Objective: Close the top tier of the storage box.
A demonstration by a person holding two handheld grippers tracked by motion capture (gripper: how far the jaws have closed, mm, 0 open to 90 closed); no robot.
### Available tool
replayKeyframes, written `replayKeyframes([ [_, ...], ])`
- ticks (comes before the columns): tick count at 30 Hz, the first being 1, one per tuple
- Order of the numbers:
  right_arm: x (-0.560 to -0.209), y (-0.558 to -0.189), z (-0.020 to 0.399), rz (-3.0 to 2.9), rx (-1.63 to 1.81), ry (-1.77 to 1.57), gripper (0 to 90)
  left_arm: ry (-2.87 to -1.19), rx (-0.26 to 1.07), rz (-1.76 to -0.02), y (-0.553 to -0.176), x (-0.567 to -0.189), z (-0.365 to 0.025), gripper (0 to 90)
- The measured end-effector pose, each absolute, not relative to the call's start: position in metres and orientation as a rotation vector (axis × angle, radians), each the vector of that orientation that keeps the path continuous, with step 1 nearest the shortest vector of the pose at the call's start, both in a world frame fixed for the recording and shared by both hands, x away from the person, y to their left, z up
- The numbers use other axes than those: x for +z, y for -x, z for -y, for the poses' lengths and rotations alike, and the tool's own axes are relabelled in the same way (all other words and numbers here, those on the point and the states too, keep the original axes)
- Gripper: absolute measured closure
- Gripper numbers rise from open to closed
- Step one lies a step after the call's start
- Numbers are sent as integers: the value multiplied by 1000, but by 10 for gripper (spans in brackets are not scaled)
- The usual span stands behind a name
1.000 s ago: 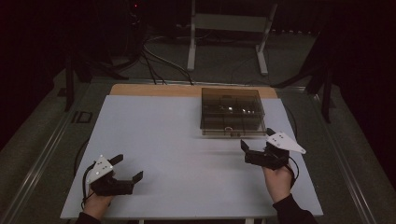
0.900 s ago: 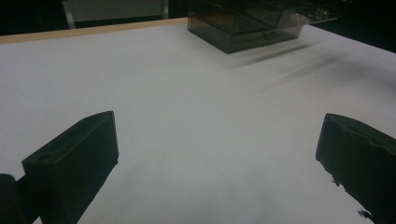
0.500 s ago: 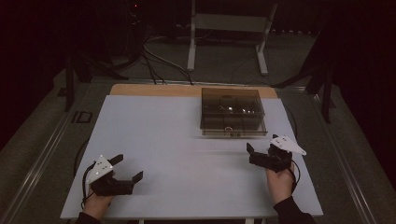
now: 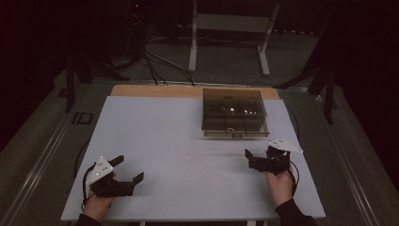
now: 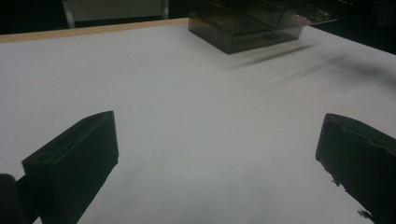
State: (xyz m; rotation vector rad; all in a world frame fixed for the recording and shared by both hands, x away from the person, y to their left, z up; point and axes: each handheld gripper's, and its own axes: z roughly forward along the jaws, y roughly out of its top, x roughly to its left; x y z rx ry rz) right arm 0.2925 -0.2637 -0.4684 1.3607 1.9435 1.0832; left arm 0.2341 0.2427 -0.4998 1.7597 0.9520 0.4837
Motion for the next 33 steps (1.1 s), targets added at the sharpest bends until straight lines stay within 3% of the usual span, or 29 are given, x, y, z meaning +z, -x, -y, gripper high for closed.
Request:
replayKeyframes([
  [4, -471, -294, 263, -1970, 1060, -1361, 55, -1761, 482, -950, -234, -500, -243, 0],
  [11, -474, -295, 263, -2007, 1063, -1370, 249, -1761, 479, -953, -234, -500, -243, 0],
  [14, -474, -295, 264, -2006, 1070, -1374, 284, -1761, 480, -952, -234, -500, -243, 0],
  [17, -471, -294, 265, -1976, 1086, -1371, 407, -1762, 479, -954, -235, -500, -243, 0],
  [21, -468, -293, 265, -1953, 1086, -1371, 490, -1762, 479, -957, -234, -500, -243, 0],
  [23, -467, -293, 264, -1945, 1059, -1371, 605, -1763, 482, -954, -234, -500, -243, 0],
  [25, -467, -293, 264, -1945, 1059, -1371, 605, -1762, 481, -953, -234, -500, -243, 0],
  [26, -466, -293, 263, -1952, 1051, -1359, 704, -1762, 483, -955, -234, -500, -243, 0],
  [27, -466, -293, 263, -1952, 1051, -1359, 704, -1762, 483, -955, -234, -500, -243, 0],
  [28, -466, -293, 263, -1949, 1056, -1350, 770, -1762, 481, -956, -234, -500, -243, 0],
  [33, -461, -294, 261, -1931, 1069, -1329, 900, -1762, 479, -956, -234, -500, -242, 0],
])
